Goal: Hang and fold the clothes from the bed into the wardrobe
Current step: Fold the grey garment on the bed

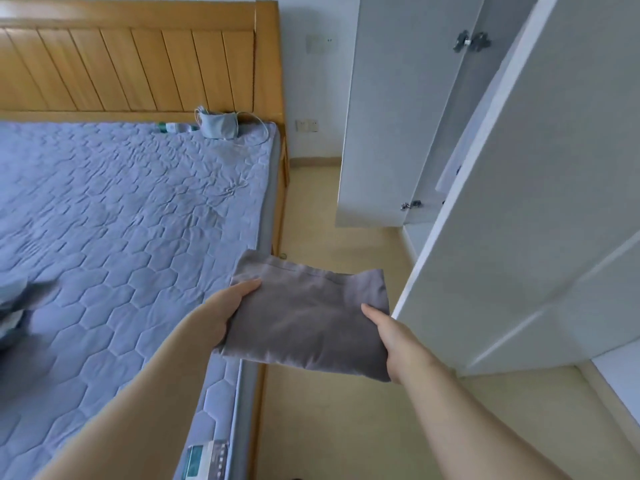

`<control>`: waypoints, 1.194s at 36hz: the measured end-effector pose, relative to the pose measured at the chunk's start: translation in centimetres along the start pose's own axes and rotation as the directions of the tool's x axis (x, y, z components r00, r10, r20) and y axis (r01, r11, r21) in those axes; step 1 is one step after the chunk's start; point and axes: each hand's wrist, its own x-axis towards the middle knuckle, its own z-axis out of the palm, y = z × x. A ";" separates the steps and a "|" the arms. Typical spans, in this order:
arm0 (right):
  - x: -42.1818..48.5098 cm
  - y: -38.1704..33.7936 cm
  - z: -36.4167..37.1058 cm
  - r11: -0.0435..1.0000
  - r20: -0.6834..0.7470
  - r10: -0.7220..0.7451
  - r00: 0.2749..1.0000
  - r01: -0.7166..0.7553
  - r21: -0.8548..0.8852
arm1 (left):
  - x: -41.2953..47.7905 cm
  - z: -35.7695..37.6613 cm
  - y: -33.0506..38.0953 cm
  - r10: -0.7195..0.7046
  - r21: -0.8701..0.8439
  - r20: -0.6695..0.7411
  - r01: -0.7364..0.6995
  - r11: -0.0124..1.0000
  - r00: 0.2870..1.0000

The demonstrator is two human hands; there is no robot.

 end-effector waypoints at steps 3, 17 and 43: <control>2.3 -2.8 1.9 1.000 0.026 0.015 1.000 -0.014 -0.020 | 2.5 -0.8 2.5 -0.023 -0.009 0.015 0.023 1.000 1.000; 12.3 -20.4 7.7 0.999 0.134 -0.034 0.990 0.034 0.003 | 14.5 -0.4 17.4 -0.020 -0.053 -0.041 0.018 0.998 0.999; 16.3 -60.9 2.2 0.732 -0.071 -0.602 0.796 0.585 0.349 | 26.6 15.8 62.0 0.459 -0.030 0.614 -0.562 0.826 0.642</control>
